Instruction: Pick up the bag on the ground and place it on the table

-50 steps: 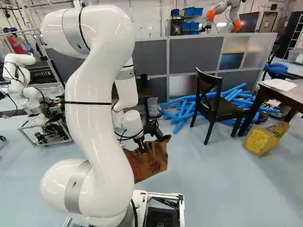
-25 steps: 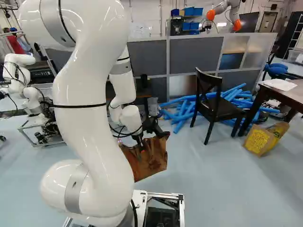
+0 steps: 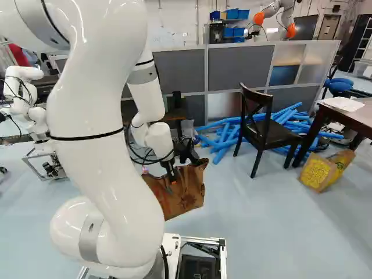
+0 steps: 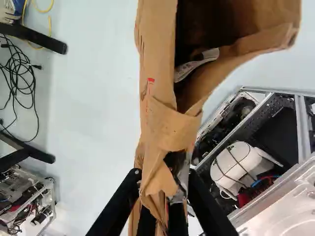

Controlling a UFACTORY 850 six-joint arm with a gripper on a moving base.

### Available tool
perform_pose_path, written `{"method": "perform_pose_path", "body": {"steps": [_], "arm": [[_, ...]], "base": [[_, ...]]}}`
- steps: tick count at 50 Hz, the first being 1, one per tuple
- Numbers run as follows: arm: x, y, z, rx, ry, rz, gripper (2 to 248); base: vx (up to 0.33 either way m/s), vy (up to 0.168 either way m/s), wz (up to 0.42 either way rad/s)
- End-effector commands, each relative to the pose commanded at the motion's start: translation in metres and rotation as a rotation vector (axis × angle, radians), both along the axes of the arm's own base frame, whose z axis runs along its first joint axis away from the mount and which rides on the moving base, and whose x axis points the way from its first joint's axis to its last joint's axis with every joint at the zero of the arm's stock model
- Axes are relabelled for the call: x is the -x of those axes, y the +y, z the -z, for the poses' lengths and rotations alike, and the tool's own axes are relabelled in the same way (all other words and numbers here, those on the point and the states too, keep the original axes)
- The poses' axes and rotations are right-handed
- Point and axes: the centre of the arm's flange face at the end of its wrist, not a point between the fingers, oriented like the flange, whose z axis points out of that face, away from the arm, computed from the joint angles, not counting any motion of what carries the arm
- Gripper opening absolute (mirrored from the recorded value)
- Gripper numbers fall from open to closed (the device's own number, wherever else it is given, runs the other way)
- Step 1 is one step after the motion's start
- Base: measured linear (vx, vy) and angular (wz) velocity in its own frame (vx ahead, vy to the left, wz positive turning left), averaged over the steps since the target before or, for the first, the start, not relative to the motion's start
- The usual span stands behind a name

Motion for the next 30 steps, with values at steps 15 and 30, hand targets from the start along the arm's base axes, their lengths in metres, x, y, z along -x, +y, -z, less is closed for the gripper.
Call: {"method": "perform_pose_path", "body": {"steps": [15,30], "arm": [[0.003,-0.001,-0.021,-0.013,0.009,0.004,21],[0.004,-0.002,-0.042,-0.025,0.017,0.007,21]], "base": [[0.0,0.0,0.0],[0.0,0.0,0.0]]}}
